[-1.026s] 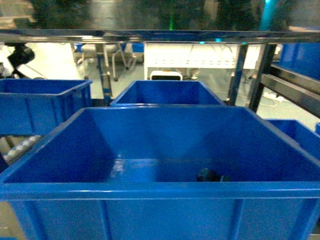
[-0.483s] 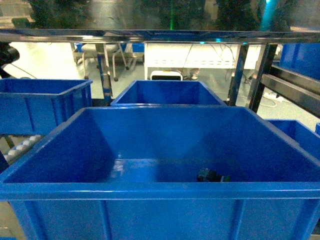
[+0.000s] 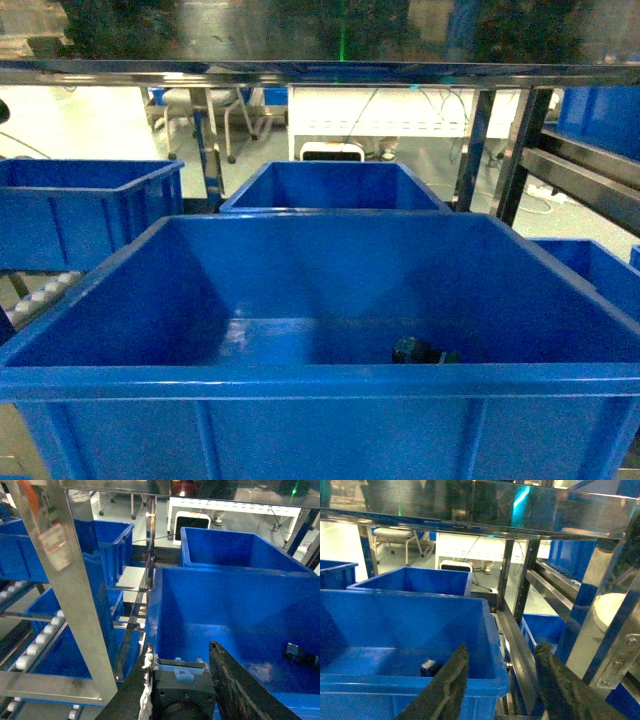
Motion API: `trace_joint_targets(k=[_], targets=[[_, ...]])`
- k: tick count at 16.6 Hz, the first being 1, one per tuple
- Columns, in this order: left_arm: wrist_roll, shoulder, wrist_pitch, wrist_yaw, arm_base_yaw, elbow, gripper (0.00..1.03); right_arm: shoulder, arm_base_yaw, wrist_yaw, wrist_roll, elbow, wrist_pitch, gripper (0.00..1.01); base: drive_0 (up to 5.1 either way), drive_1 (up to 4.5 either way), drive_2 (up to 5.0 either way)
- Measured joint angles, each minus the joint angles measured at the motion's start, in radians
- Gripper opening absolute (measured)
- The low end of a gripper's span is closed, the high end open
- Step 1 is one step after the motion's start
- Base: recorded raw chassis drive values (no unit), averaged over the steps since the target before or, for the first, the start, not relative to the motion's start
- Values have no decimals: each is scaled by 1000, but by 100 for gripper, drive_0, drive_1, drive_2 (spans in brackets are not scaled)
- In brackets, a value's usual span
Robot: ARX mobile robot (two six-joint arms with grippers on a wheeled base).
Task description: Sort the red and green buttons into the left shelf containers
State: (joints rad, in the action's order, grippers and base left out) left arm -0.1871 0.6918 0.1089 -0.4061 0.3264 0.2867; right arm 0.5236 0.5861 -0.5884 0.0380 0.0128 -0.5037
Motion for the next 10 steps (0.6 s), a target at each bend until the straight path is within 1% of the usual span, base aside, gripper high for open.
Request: trace_joint_targets(k=[2,3,4,5,7,8,9,10], targets=[[0,0,0,-1,0,0,27,-132,-101,98,-13,0,125,23,0,0,0],[0,0,0,-1,-1,0,27,-190,-148,143,-15,0,171,22,0,0,0],[0,0,0,-1,-1,0,27,-199,-154,146,-19,0,165,35,0,0,0],[0,0,0,-1,-1,0,27,-198,-154,151,-20,0,169,44,0,0,0],[0,0,0,-1,-1,0,27,-198,-154,152,-20,0,169,70,0,0,0],[0,0,0,-1,-1,0,27,-198,-154,152,-20,0,169,77,0,0,0],[0,0,0,-1,-1,0,27,-198,-154,152,-20,0,169,86,0,0,0],[0,0,0,-1,-1,0,27,-198,-154,152,-20,0,169,99,0,0,0]])
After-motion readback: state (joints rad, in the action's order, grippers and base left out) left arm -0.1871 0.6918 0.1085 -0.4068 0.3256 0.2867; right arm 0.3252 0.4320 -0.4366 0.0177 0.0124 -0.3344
